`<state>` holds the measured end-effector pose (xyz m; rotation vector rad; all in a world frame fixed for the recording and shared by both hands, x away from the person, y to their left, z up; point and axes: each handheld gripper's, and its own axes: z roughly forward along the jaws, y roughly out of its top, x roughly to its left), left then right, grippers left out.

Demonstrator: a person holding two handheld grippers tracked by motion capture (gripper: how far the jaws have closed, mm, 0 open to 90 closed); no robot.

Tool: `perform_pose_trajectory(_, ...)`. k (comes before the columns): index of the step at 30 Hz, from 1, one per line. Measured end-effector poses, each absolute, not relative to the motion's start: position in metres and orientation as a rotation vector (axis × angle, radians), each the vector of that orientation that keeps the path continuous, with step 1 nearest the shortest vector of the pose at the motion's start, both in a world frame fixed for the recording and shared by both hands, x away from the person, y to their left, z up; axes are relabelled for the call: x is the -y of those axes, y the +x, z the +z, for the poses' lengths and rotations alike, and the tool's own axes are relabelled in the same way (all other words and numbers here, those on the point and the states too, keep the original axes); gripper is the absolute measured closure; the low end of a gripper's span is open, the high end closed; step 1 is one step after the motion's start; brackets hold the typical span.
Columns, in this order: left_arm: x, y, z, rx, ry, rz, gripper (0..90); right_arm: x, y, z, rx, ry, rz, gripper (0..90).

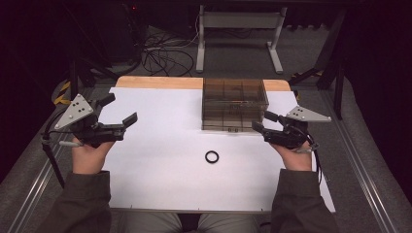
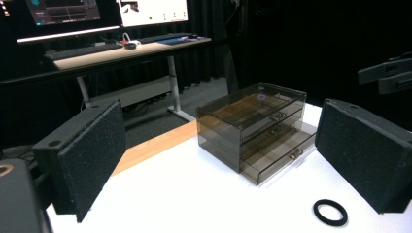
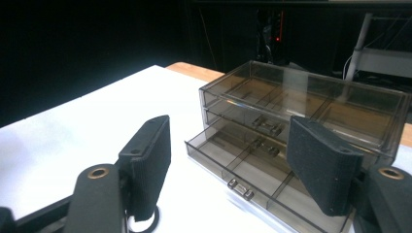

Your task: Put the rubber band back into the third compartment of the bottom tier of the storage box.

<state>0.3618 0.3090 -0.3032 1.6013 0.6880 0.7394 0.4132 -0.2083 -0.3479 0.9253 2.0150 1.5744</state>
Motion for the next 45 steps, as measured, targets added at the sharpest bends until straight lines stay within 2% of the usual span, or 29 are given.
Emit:
perform_pose_trajectory(38, -0.307, 0.366, -0.306, -0.691, 1.609, 0.736, 5.3, 0.163, 0.434, -0.387, -2.264, 0.937, 1.43, 45.0)
perform_pose_trajectory(45, -0.307, 0.367, -0.306, -0.694, 1.604, 0.711, 5.6, 0.155, 0.437, -0.395, -2.335, 0.923, 1.383, 49.9)
